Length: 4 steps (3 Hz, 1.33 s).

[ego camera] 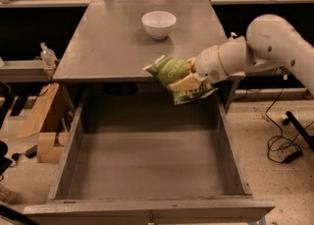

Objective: Pick green jalapeno chip bag from top drawer and place on counter

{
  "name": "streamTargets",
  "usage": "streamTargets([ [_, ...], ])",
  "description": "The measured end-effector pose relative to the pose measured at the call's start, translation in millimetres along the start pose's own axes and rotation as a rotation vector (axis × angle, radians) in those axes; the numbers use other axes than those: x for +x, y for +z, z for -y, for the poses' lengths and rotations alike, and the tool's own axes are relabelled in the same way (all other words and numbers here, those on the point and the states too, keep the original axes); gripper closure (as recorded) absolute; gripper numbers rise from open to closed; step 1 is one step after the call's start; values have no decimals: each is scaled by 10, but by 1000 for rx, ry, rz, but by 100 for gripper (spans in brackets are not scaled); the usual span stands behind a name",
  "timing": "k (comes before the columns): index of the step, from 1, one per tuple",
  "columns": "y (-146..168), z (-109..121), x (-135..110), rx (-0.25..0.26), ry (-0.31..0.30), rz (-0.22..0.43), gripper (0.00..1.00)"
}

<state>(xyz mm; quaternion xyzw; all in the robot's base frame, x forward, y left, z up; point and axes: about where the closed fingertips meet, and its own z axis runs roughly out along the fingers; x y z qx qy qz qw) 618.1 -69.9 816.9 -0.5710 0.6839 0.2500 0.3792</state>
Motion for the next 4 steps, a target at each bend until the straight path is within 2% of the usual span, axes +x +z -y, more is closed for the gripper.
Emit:
streamTargets([
  [1,-366,270,-264,26,-1,26,100],
  [2,-762,468,-667,69,-16,29,100],
  [3,-753,465,-663,67,-16,28,100],
  [4,-614,455,-643,103,15,30,100],
])
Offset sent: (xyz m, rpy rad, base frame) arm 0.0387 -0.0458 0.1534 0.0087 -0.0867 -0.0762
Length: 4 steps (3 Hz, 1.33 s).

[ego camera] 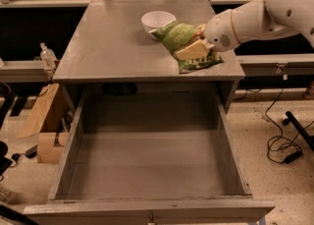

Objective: Pick green jalapeno chip bag from top drawer and place on counter

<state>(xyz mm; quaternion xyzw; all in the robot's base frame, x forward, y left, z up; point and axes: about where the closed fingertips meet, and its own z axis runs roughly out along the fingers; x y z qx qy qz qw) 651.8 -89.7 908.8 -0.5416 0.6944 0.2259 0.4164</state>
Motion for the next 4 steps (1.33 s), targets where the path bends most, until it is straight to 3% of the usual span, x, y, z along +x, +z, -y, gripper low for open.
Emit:
streamTargets([
  [1,570,-57,-44,39,48,3,100],
  [2,1131,97,-217,66,51,11,100],
  [3,1316,468,-544,111,0,7,100],
  [4,1233,799,-892,147,-39,27,100],
])
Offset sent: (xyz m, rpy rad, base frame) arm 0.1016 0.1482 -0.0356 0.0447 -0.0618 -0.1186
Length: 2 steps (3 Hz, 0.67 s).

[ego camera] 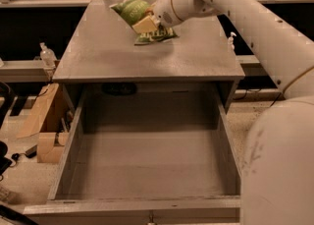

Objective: Pick green jalapeno chip bag from top drawer and place on counter

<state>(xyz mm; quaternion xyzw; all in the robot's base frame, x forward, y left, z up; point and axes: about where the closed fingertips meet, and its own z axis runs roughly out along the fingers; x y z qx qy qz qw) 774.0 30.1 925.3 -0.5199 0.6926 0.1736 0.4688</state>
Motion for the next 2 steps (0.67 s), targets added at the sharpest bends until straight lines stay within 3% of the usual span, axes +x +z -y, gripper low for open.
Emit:
streamTargets([
  [1,158,188,-179,-5,2,68,100],
  [2,160,202,-200,-2,0,72,74],
])
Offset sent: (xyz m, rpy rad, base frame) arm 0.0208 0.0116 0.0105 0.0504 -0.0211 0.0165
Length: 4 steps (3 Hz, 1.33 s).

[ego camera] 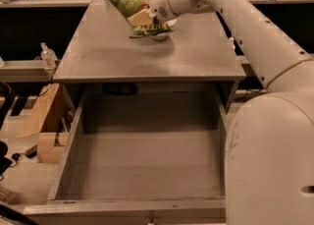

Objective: Pick green jalapeno chip bag from top drawer and place on counter

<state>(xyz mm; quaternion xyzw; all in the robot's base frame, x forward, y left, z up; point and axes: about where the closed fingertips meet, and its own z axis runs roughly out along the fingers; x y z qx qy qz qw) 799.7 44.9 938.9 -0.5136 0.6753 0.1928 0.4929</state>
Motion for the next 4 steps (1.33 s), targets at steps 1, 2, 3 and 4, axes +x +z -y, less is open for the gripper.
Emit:
streamTargets([
  [1,26,-14,4,-4,1,0,51],
  [2,75,-39,10,-12,1,-1,20],
  [3,108,-57,14,-17,2,-1,0],
  [4,108,-58,14,-17,2,-1,0],
])
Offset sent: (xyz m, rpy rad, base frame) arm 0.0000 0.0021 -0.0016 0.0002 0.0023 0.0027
